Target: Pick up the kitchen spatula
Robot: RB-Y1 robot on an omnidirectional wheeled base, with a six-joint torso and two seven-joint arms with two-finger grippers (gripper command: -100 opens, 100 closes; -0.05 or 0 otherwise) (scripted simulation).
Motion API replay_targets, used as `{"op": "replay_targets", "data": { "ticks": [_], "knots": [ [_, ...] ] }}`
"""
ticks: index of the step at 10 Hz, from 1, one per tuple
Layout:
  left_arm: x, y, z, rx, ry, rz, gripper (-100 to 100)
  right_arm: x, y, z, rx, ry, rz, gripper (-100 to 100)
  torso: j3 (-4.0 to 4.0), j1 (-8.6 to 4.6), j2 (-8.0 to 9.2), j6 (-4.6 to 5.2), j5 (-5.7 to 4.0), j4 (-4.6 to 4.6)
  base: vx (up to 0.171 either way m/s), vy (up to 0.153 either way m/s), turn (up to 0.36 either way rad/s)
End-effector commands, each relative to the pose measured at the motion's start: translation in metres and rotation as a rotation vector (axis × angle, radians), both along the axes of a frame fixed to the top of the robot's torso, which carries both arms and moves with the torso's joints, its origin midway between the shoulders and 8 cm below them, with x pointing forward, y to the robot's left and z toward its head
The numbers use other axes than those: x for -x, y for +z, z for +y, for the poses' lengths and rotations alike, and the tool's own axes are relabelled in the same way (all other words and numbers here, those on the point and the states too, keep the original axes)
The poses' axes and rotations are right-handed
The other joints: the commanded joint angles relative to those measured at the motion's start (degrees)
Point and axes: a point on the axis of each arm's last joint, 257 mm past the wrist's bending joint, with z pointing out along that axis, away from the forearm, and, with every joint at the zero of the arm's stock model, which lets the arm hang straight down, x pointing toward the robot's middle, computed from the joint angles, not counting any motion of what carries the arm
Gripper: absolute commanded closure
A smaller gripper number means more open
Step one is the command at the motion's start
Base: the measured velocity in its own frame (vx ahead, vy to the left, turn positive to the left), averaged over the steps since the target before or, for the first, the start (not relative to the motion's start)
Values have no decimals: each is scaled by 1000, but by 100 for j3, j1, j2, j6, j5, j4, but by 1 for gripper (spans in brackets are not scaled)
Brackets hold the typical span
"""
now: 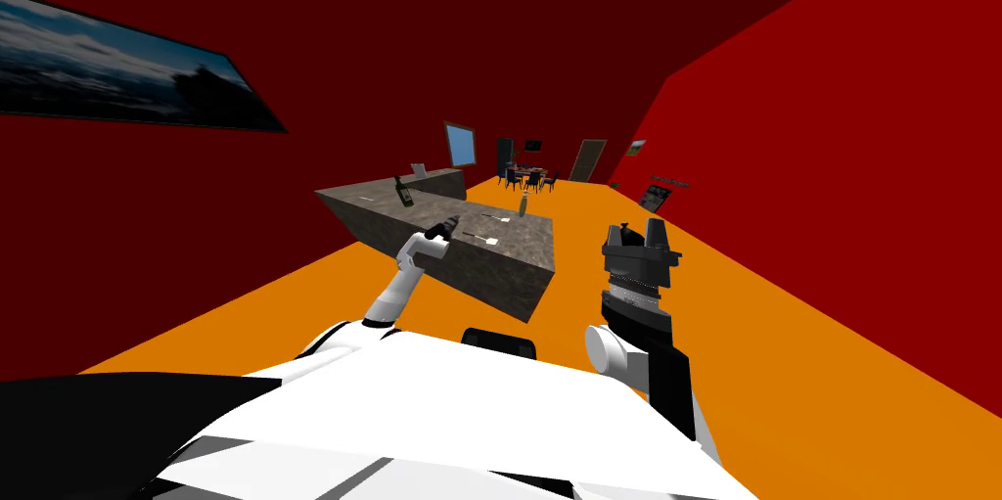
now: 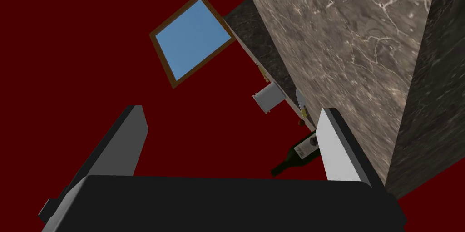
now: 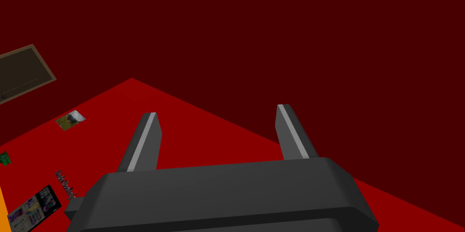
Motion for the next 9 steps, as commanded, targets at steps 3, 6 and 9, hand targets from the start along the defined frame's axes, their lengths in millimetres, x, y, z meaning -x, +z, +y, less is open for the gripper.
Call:
{"op": "replay_targets", "data": {
  "ticks": [3,6,9],
  "knots": [
    [-4,-25,14,8,46,116,-100,0,0,0,0,0,0,0,0,-3,0,-1,-1,0,11,-36,-31],
    [-14,-32,24,22,82,199,-100,0,0,0,0,0,0,0,-4,3,-7,-3,1,-2,29,-27,-38],
    [-7,-58,35,38,124,310,-100,0,0,0,0,0,0,0,-3,1,-5,-1,0,-1,22,-27,-34]
  ]
}}
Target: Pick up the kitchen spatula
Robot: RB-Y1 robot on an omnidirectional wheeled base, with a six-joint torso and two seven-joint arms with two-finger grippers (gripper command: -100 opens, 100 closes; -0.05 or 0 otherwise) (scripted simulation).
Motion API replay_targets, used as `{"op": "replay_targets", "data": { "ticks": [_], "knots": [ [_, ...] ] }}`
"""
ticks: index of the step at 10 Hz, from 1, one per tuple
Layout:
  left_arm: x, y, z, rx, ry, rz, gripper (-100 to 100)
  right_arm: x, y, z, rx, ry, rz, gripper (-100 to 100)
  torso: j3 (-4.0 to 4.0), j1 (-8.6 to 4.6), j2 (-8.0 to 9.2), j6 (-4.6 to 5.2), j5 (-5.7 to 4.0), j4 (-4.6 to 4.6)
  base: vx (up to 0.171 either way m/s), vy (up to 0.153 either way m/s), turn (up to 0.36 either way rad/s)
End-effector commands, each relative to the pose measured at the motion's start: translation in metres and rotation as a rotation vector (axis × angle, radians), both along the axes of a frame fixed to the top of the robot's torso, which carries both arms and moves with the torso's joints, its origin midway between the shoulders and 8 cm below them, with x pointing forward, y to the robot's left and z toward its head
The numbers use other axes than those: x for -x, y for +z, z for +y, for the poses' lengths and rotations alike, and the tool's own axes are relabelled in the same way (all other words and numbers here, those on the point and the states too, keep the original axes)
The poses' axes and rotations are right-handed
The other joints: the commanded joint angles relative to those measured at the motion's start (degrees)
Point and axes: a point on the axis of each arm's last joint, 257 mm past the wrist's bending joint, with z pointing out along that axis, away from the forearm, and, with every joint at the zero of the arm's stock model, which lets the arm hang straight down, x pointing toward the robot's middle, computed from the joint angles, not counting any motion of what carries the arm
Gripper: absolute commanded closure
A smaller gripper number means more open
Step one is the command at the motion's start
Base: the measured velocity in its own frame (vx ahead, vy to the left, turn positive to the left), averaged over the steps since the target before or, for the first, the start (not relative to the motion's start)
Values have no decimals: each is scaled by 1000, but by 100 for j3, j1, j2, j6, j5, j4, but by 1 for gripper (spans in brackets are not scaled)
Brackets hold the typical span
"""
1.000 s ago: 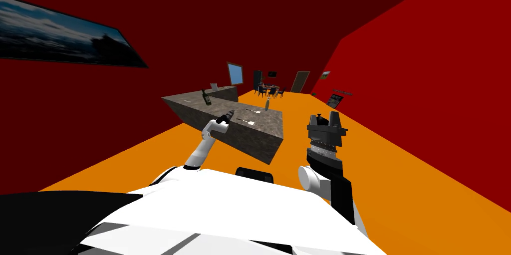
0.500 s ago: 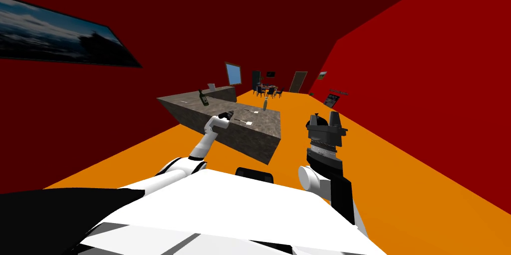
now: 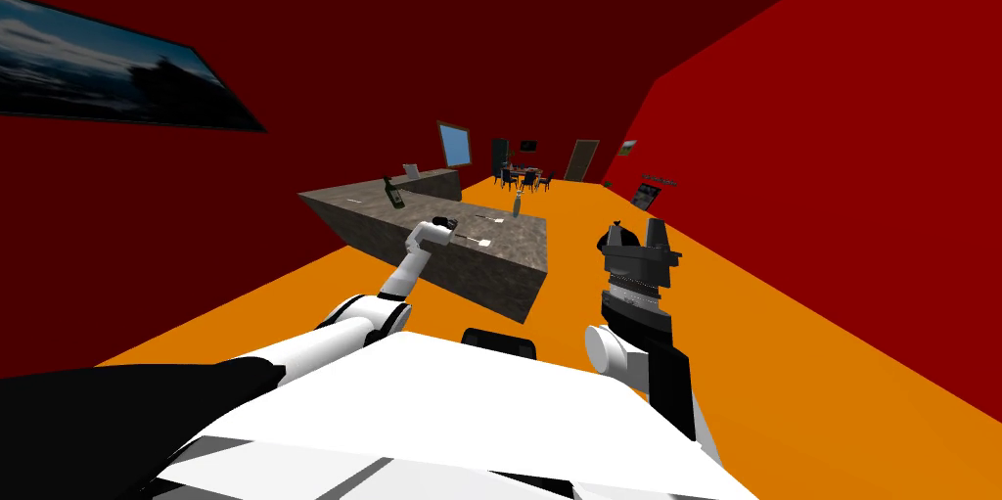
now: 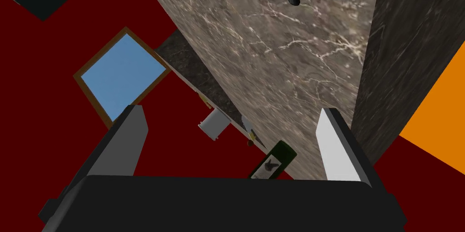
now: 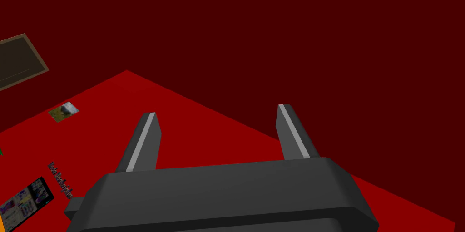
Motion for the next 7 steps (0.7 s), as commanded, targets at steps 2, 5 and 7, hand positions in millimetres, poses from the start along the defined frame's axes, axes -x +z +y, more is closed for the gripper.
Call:
{"op": "replay_targets", "data": {
  "ticks": [2,5,7],
  "knots": [
    [5,-17,9,18,35,88,-100,0,0,0,0,0,0,0,-1,1,-2,1,0,0,31,-21,-33],
    [7,-25,13,50,73,178,-100,0,0,0,0,0,0,0,0,4,-1,-1,1,0,34,-17,-36],
    [11,-33,16,70,95,235,-100,0,0,0,0,0,0,0,-1,7,-2,-1,2,-1,33,-8,-33]
  ]
}}
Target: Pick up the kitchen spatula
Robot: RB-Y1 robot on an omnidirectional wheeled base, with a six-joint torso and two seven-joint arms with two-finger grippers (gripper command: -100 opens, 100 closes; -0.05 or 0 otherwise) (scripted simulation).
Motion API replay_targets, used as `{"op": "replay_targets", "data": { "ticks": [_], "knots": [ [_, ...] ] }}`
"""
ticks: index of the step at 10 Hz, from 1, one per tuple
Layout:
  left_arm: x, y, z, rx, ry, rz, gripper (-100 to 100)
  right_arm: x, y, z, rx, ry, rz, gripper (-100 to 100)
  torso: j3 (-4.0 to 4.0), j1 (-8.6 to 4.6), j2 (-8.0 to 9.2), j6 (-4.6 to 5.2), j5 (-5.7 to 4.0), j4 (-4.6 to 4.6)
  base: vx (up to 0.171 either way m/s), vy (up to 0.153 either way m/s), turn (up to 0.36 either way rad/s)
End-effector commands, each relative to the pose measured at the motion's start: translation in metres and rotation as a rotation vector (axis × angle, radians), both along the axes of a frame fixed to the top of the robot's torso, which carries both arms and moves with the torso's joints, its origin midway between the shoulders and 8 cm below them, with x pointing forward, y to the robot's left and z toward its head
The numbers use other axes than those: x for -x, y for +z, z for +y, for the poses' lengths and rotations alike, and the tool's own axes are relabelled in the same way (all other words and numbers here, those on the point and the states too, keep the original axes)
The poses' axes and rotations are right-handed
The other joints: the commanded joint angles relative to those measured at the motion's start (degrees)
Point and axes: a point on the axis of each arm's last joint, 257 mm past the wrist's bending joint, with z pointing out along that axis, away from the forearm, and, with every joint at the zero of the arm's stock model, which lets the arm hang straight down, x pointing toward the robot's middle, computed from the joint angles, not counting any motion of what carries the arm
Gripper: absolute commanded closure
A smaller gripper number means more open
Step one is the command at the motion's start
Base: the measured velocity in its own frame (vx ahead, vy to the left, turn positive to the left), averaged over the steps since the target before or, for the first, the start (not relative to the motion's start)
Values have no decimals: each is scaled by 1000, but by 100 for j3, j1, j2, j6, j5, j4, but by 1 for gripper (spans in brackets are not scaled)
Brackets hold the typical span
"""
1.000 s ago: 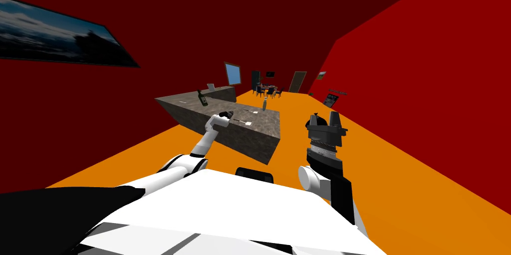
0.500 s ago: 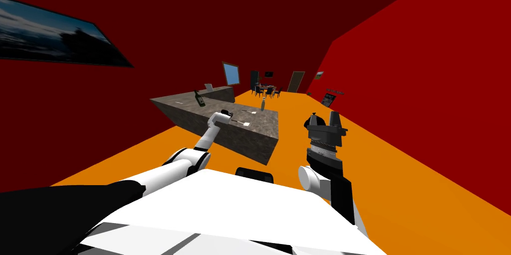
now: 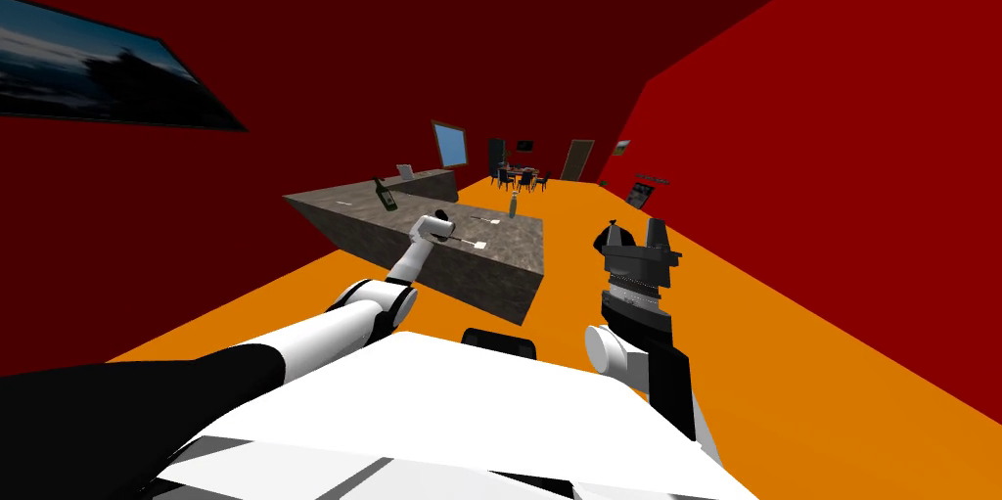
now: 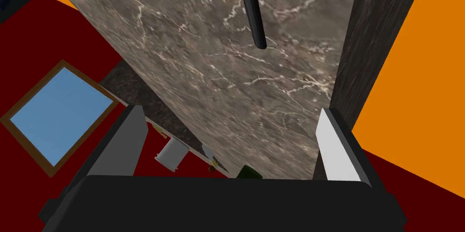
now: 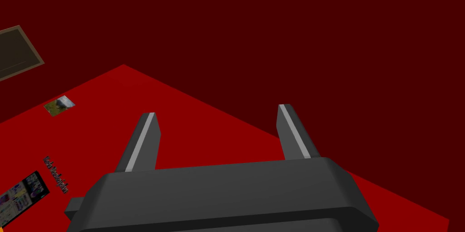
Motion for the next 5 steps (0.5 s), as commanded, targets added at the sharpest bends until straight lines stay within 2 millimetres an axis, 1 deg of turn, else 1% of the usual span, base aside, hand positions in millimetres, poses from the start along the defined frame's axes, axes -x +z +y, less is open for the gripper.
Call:
{"op": "replay_targets", "data": {
  "ticks": [1,4,5],
  "knots": [
    [5,-10,2,12,17,46,-100,0,0,0,0,0,0,0,0,0,0,0,0,0,35,-8,-23],
    [14,-22,3,54,55,146,-100,0,0,0,0,0,0,0,-1,-1,-1,-2,0,-1,45,-11,-31],
    [15,-22,2,73,66,171,-100,0,0,0,0,0,0,0,-3,1,-5,-1,0,-1,62,0,-60]
  ]
}}
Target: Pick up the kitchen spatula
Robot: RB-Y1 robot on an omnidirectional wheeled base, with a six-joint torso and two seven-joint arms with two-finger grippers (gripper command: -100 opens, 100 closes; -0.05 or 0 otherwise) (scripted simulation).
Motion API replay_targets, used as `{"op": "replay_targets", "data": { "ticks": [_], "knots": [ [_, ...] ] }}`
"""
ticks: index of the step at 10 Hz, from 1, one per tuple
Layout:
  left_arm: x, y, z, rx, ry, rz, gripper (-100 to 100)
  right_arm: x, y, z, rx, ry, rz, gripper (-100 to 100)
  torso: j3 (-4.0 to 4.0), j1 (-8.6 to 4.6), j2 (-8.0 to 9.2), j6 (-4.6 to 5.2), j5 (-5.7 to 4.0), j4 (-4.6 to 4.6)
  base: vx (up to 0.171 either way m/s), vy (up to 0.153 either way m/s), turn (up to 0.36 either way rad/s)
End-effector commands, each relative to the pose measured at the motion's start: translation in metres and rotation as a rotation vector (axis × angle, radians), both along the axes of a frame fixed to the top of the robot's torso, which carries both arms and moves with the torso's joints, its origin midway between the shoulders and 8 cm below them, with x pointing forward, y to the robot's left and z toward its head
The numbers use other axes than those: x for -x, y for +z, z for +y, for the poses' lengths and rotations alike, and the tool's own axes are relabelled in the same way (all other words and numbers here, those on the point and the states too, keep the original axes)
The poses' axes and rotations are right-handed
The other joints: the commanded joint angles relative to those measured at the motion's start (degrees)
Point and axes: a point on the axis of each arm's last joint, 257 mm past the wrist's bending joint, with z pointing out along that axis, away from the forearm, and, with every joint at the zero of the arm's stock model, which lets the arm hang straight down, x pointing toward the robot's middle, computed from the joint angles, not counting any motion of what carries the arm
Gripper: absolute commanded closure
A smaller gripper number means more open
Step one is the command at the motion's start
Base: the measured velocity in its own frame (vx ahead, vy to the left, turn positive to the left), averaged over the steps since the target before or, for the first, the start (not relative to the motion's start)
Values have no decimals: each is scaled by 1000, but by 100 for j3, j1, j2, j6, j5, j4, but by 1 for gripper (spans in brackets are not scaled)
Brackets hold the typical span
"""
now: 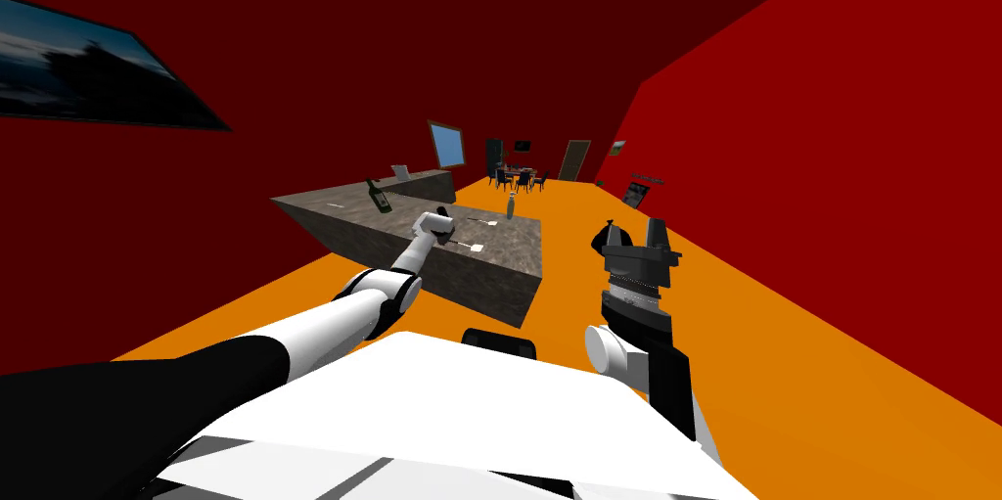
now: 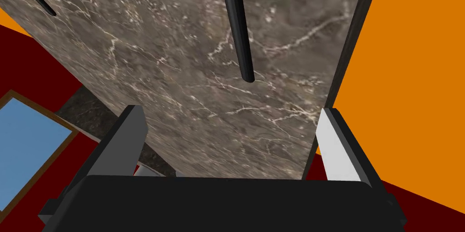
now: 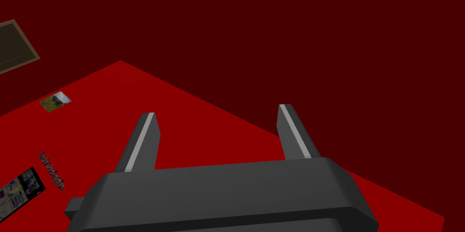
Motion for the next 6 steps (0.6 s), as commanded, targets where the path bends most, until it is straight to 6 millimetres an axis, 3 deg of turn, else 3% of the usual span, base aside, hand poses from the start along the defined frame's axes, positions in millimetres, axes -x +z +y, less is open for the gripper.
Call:
{"op": "replay_targets", "data": {
  "ticks": [1,6],
  "knots": [
    [8,-8,1,16,16,47,-100,0,0,0,0,0,0,0,0,0,0,0,0,0,46,1,-19],
    [24,-22,-5,81,59,168,-100,0,0,0,0,0,0,0,2,1,3,-1,0,0,45,1,-26]
  ]
}}
